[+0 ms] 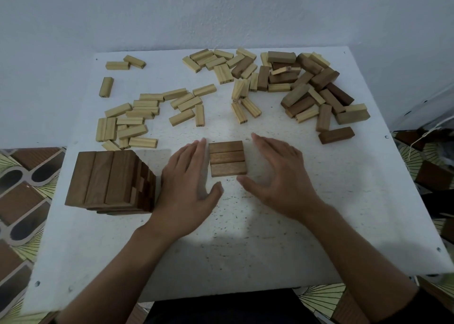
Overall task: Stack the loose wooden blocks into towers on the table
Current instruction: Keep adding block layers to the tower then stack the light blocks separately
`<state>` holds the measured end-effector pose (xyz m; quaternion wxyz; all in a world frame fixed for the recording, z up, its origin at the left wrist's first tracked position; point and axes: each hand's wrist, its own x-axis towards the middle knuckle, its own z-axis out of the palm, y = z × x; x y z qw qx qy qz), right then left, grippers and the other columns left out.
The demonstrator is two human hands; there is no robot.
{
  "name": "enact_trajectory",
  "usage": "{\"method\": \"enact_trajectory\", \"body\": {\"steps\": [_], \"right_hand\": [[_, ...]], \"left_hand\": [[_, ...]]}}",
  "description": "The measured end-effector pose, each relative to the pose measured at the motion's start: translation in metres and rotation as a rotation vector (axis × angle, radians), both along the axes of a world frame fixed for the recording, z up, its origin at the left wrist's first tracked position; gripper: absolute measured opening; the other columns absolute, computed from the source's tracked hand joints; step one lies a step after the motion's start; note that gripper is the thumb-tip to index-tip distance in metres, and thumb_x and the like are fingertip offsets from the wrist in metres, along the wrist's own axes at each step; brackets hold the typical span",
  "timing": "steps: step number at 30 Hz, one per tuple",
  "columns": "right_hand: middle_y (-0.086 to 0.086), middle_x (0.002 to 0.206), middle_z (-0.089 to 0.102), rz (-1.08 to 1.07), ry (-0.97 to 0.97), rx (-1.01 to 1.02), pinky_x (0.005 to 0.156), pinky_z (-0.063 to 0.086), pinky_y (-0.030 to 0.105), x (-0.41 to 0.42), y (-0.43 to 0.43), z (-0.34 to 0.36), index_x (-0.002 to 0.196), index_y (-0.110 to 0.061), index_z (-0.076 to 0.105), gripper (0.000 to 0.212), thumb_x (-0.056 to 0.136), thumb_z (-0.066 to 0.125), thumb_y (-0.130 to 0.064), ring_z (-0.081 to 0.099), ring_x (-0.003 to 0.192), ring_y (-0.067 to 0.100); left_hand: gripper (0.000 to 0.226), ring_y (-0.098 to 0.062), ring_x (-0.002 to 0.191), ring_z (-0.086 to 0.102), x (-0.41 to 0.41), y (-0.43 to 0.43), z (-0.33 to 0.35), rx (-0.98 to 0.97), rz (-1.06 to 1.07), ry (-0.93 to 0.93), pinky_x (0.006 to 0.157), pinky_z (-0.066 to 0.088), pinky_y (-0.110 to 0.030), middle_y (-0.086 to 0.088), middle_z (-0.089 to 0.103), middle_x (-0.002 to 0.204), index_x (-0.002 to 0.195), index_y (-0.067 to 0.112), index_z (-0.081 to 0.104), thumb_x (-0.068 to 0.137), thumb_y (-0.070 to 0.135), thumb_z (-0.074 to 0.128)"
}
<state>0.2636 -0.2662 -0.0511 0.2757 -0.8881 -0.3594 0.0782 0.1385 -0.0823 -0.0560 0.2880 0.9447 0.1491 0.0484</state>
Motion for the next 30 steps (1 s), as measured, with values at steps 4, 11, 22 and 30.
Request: {"method": "enact_trajectory", "body": {"steps": [4,11,22,30], "right_hand": [[-0.008,0.143,0.041,0.146,0.075,-0.048,0.11,0.024,0.032,0.026,0.006,0.016,0.153,-0.029,0.035,0.089,0.079,0.07,-0.063,0.033,0.132,0.01],[-0.01,0.134,0.04,0.219,0.102,-0.094,0.111,0.028,0.039,0.044,0.015,0.017,0.143,-0.031,0.049,0.082,0.072,0.08,-0.058,0.034,0.127,0.009],[-0.014,0.131,0.039,0.224,0.11,-0.086,0.11,0.03,0.039,0.048,0.016,0.014,0.139,-0.032,0.053,0.079,0.071,0.081,-0.059,0.031,0.121,0.003],[-0.012,0.131,0.039,0.273,0.11,-0.143,0.108,0.03,0.036,0.053,0.018,0.019,0.141,-0.031,0.051,0.081,0.071,0.08,-0.06,0.03,0.121,0.005]], "left_hand": [[0.091,-0.016,0.14,0.024,0.01,0.004,0.007,-0.004,0.03,0.017,0.11,0.025,-0.042,0.006,0.033,0.151,0.157,0.033,0.022,0.078,0.066,0.05],[0.084,-0.015,0.133,0.023,0.018,0.006,0.004,0.036,0.048,0.042,0.106,0.023,-0.041,0.007,0.031,0.141,0.151,0.035,0.033,0.075,0.065,0.05],[0.083,-0.013,0.132,0.021,0.02,0.007,0.006,0.028,0.065,0.052,0.109,0.028,-0.046,0.009,0.029,0.139,0.15,0.037,0.032,0.074,0.062,0.056],[0.073,-0.013,0.121,0.023,0.026,0.006,0.016,0.066,0.006,0.101,0.094,0.021,-0.035,0.005,0.032,0.13,0.14,0.033,0.041,0.073,0.06,0.051]]}}
